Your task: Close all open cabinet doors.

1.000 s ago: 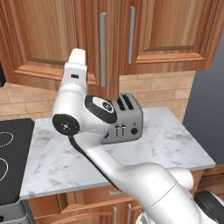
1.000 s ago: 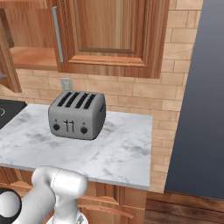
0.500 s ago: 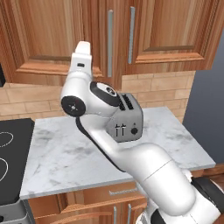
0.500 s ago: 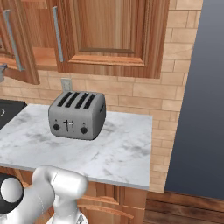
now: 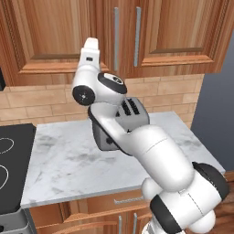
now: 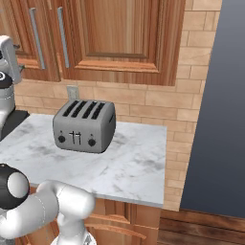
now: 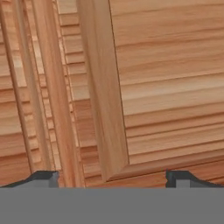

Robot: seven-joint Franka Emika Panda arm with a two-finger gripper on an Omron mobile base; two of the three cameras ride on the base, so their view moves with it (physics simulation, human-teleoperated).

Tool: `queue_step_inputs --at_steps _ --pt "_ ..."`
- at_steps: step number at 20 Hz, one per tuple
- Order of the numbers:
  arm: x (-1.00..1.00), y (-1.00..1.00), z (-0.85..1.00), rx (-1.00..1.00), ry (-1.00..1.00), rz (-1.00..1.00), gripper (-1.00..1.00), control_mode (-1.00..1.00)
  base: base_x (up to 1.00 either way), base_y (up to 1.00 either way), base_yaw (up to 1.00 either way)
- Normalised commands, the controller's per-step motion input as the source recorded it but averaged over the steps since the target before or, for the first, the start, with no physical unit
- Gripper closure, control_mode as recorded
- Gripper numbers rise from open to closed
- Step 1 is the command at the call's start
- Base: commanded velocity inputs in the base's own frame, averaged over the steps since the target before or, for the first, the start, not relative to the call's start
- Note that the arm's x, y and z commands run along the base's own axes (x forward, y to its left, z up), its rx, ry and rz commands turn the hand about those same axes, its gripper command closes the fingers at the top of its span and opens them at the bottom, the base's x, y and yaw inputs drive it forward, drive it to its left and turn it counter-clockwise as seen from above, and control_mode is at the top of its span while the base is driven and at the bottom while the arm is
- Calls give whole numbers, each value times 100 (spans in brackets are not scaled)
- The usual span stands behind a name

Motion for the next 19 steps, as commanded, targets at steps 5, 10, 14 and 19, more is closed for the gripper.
queue_step_inputs --at_steps 5,10,14,19 --pt "75 -16 -16 0 0 0 -100 -100 0 0 0" --pt "74 -13 -16 0 0 0 -100 -100 0 0 0" --pt "63 -7 -15 0 0 0 -100 -100 0 0 0" --pt "35 -2 -15 0 3 0 -100 -100 0 0 0"
